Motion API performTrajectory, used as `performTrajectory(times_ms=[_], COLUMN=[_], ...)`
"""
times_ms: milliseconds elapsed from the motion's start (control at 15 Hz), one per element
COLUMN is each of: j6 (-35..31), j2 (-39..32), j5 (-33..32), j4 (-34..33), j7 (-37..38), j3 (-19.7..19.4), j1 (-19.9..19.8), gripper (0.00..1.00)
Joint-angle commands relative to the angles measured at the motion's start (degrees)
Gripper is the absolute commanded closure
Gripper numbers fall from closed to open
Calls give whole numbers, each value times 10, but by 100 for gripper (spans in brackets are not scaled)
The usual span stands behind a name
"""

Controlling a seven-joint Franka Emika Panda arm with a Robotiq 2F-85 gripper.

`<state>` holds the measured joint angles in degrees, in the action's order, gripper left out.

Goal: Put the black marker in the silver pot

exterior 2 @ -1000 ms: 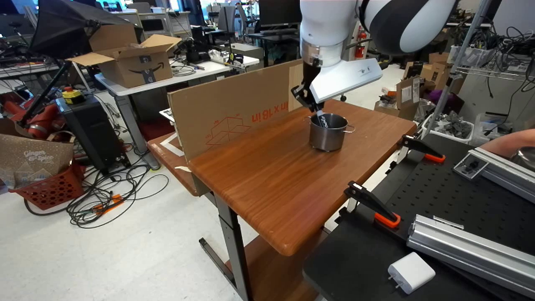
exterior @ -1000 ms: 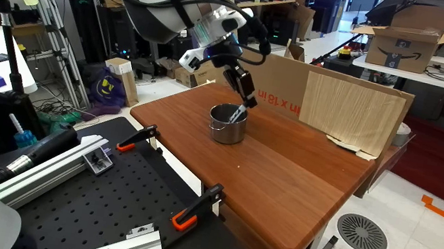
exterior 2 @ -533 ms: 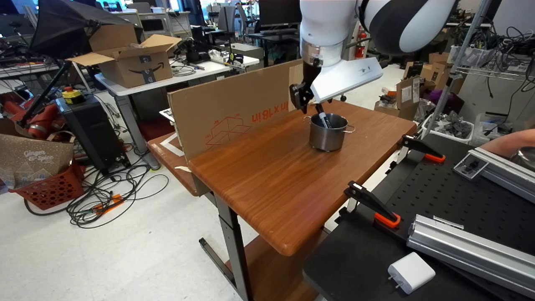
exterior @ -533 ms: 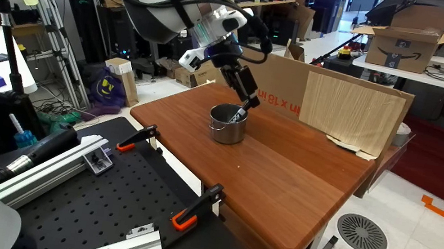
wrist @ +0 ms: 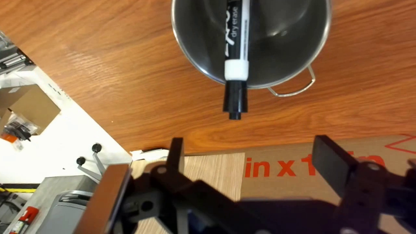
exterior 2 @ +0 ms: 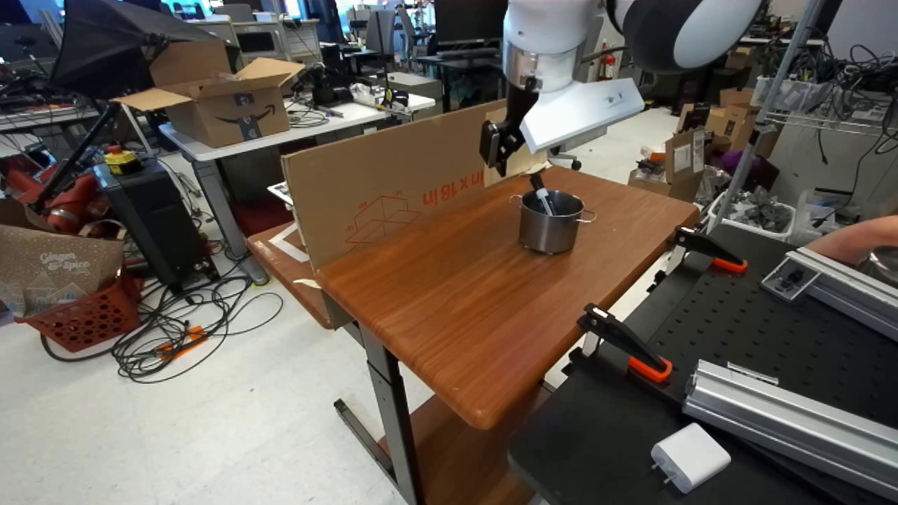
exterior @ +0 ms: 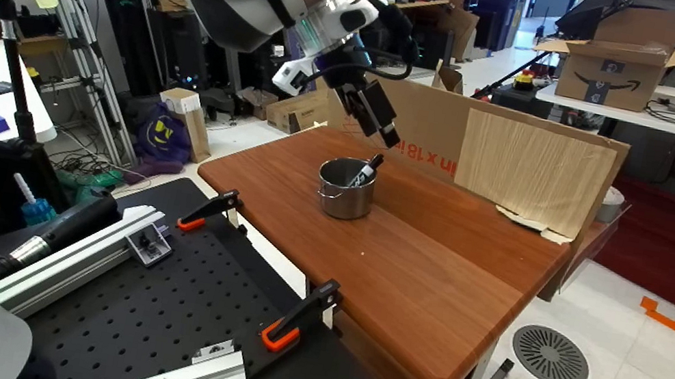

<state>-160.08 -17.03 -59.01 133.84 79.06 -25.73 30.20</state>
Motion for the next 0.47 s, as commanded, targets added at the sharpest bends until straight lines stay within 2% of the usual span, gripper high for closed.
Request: performTrajectory(times_ms=[0, 400], j6=[0, 0], j2=[6, 9], j5=[0, 0], j4=[4, 10], j7=[-2, -3], j3=[0, 0], j1=[0, 0], gripper=[0, 0])
